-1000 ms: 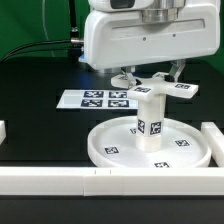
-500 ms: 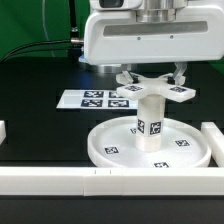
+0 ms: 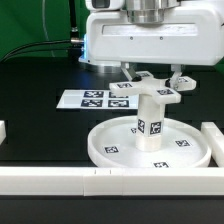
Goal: Assemble round table
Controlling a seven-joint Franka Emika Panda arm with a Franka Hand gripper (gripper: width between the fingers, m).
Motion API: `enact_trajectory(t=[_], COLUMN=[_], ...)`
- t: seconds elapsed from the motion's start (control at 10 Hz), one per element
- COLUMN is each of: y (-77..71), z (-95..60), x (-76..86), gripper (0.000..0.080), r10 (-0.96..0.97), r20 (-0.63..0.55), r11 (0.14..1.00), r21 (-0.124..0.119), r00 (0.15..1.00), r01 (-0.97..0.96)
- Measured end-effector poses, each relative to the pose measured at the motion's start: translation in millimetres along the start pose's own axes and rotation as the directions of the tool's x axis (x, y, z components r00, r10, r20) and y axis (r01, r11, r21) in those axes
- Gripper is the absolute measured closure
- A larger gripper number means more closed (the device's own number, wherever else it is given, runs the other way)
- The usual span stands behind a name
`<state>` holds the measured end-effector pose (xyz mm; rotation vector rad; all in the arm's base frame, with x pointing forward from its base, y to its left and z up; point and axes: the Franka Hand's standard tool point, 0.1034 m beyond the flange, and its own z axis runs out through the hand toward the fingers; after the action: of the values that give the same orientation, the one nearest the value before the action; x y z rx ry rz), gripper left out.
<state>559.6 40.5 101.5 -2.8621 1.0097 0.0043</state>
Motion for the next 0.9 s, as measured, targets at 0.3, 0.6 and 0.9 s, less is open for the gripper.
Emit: enact_trajectory(t=[0.3, 0.6, 0.9], y=[-0.7, -0.6, 0.4], z=[-0.1, -0.1, 0.3], x=[1.9, 2.5, 3.7], gripper=[0.0351, 0.0351, 0.0351], r10=[0.245, 0.408, 0.564], r20=[-0.018, -0.003, 0.010], r11=[0.969, 0.913, 0.825], r21=[0.013, 0.026, 0.040], r00=[0.969, 0.913, 0.826], r01=[-0.245, -0.408, -0.564])
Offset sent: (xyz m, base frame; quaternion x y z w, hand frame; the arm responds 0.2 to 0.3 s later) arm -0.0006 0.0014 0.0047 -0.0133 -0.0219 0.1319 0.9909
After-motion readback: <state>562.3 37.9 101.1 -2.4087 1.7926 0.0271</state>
